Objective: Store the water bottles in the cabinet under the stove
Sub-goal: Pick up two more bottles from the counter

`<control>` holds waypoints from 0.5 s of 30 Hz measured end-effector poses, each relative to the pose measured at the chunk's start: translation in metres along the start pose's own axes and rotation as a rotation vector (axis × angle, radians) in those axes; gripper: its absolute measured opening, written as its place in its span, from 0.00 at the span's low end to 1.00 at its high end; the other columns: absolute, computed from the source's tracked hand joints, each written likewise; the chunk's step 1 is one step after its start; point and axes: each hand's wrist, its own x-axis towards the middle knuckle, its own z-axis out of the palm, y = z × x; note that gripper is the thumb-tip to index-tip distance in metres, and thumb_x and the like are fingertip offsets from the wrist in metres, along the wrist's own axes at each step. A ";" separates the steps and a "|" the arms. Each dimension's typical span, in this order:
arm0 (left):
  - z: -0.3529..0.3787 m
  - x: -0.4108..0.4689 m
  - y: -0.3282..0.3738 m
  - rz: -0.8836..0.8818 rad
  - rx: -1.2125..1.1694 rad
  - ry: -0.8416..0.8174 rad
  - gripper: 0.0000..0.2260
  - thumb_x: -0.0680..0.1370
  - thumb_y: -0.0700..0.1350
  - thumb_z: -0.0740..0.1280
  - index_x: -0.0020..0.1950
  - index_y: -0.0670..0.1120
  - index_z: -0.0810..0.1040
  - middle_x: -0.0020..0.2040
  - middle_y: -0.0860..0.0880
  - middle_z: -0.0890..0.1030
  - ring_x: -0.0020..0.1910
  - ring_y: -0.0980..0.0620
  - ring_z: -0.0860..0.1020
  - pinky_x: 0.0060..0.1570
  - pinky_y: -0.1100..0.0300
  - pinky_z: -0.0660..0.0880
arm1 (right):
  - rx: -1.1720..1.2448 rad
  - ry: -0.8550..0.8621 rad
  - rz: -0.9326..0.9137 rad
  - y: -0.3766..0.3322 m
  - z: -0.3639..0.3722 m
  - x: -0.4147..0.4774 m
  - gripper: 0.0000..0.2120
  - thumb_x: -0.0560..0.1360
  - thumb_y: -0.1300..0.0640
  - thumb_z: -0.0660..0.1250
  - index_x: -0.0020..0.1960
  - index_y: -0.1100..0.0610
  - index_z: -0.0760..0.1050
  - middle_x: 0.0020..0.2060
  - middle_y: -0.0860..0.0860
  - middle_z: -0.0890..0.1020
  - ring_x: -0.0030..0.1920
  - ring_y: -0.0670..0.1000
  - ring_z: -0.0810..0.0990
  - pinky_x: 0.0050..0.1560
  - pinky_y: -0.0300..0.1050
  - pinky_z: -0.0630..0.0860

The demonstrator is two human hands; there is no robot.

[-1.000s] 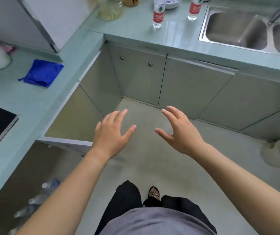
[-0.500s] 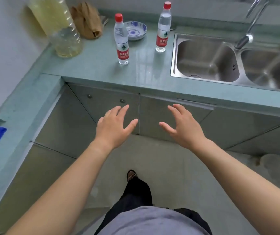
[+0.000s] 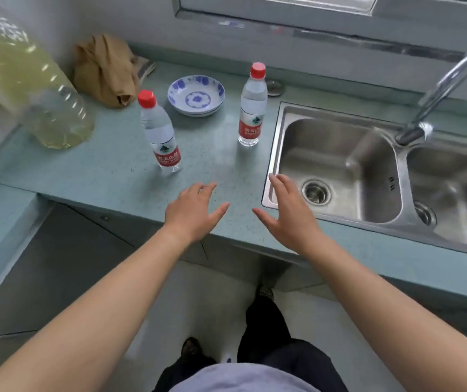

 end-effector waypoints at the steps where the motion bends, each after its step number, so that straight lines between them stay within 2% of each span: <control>1: 0.002 0.015 0.004 -0.033 0.000 0.006 0.29 0.76 0.64 0.53 0.74 0.52 0.59 0.72 0.48 0.66 0.70 0.46 0.64 0.61 0.45 0.69 | 0.004 -0.014 -0.017 0.007 -0.003 0.019 0.36 0.74 0.43 0.63 0.75 0.54 0.51 0.74 0.51 0.56 0.74 0.52 0.57 0.71 0.50 0.62; 5: 0.014 0.071 0.021 -0.137 -0.050 -0.025 0.28 0.77 0.63 0.54 0.74 0.52 0.58 0.72 0.48 0.65 0.69 0.46 0.65 0.60 0.46 0.70 | 0.029 -0.027 -0.093 0.034 -0.018 0.089 0.37 0.74 0.45 0.64 0.75 0.55 0.50 0.75 0.52 0.55 0.74 0.52 0.55 0.72 0.50 0.60; 9: 0.037 0.119 0.028 -0.189 -0.054 0.005 0.28 0.77 0.61 0.56 0.74 0.51 0.58 0.72 0.47 0.64 0.69 0.45 0.64 0.63 0.48 0.67 | 0.090 0.003 -0.151 0.048 -0.020 0.149 0.39 0.74 0.49 0.66 0.75 0.57 0.47 0.75 0.53 0.54 0.75 0.51 0.53 0.73 0.44 0.55; 13: 0.062 0.154 0.021 -0.282 -0.045 0.018 0.29 0.77 0.59 0.55 0.76 0.54 0.52 0.77 0.46 0.53 0.75 0.46 0.52 0.71 0.47 0.54 | 0.137 0.020 -0.177 0.059 -0.004 0.188 0.41 0.73 0.51 0.67 0.75 0.59 0.46 0.75 0.54 0.54 0.75 0.49 0.50 0.71 0.35 0.47; 15: 0.078 0.165 0.013 -0.306 -0.033 0.014 0.28 0.77 0.60 0.53 0.76 0.56 0.51 0.78 0.47 0.50 0.76 0.47 0.49 0.72 0.46 0.47 | 0.190 0.068 -0.180 0.066 0.007 0.204 0.41 0.73 0.52 0.68 0.75 0.59 0.46 0.75 0.56 0.54 0.75 0.49 0.50 0.71 0.30 0.44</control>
